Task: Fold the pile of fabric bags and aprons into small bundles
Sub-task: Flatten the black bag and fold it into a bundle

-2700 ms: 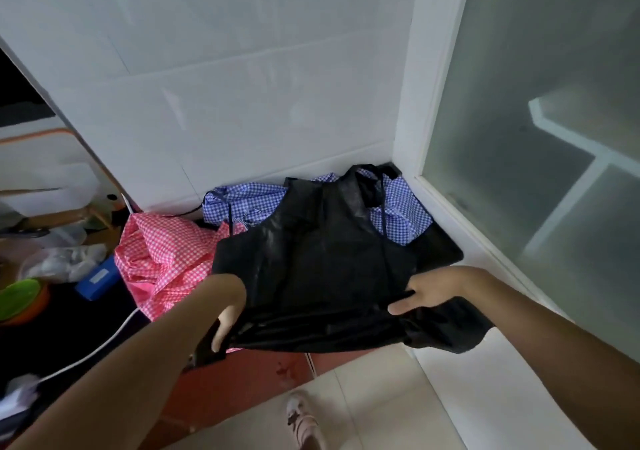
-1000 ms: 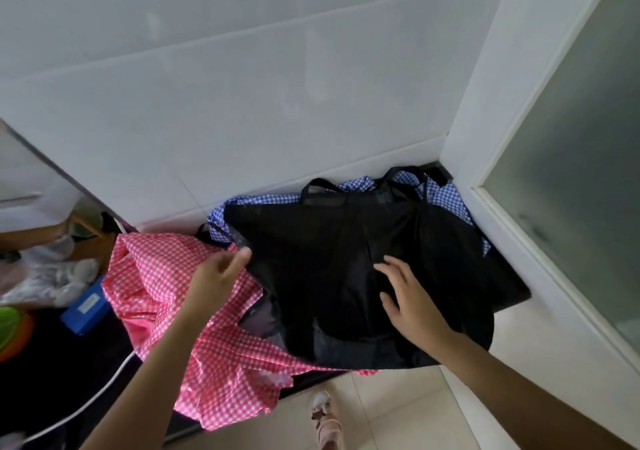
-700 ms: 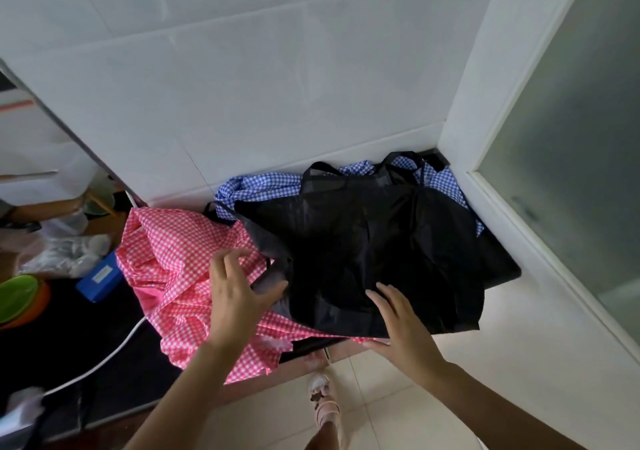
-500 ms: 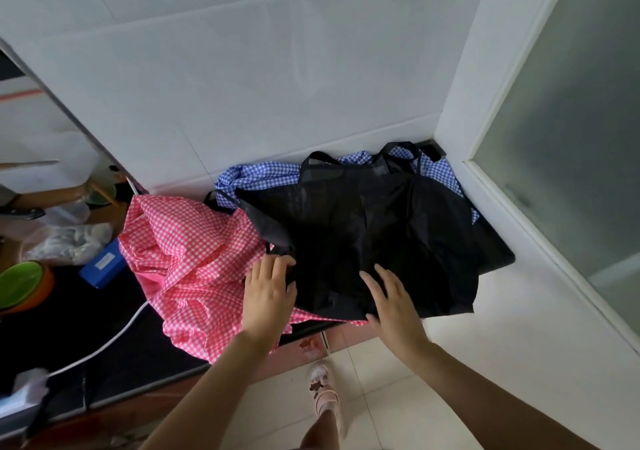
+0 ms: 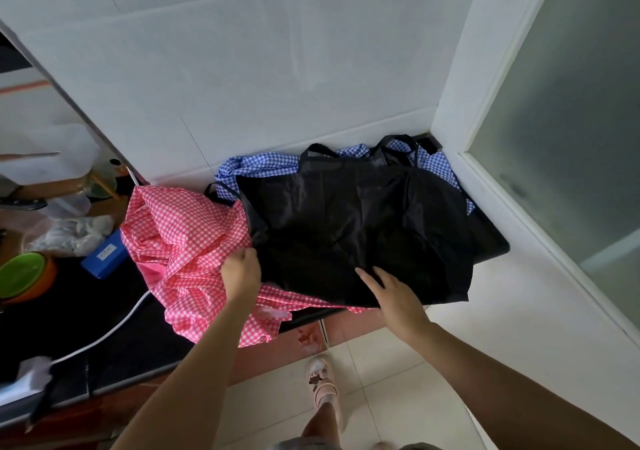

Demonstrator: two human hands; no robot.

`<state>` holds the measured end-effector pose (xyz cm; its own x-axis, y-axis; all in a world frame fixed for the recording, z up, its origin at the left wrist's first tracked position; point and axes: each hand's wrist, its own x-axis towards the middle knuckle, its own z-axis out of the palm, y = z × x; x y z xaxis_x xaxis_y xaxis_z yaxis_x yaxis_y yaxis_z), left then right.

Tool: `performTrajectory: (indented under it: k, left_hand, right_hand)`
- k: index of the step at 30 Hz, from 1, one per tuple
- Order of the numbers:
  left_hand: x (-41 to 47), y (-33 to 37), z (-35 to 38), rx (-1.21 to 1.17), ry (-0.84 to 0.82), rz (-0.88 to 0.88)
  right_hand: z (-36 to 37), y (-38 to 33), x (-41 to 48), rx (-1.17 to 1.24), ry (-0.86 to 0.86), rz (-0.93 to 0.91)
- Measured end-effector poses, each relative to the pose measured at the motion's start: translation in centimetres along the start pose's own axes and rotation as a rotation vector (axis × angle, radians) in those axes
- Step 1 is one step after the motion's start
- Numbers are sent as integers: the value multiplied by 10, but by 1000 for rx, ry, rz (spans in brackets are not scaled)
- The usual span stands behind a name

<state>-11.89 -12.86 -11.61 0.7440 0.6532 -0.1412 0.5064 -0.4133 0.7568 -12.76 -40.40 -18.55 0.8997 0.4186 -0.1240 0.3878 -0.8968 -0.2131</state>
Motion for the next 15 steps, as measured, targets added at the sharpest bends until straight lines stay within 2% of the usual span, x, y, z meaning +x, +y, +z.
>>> performTrajectory:
  k: [1, 3, 4, 6, 7, 9, 10, 12, 14, 15]
  left_hand:
    - [6, 7, -6, -166, 28, -131]
    - [15, 26, -24, -642, 42, -360]
    - [17, 36, -39, -807, 64, -412]
    - [19, 48, -69, -873, 132, -367]
    - [18, 48, -83, -796, 185, -261]
    - [6, 43, -99, -441, 303, 81]
    - [-2, 34, -100, -272, 309, 221]
    - [-14, 6, -93, -116, 218, 243]
    - [-14, -30, -80, 78, 38, 118]
    - [-14, -48, -75, 283, -106, 42]
  right_hand:
    - [-1, 2, 0, -10, 53, 18]
    - [-11, 10, 1, -23, 124, 44]
    - [-22, 13, 2, -7, 155, 47]
    - [-46, 22, 3, 25, 270, 49]
    - [-58, 26, 3, 35, 340, 64]
    - [-74, 31, -2, 36, 412, 90]
    - [-75, 33, -6, 31, 413, 99]
    - [-62, 38, -17, 12, 365, 113]
    - [-38, 46, -31, -19, 239, 128]
    - [-27, 50, -37, -42, 150, 144]
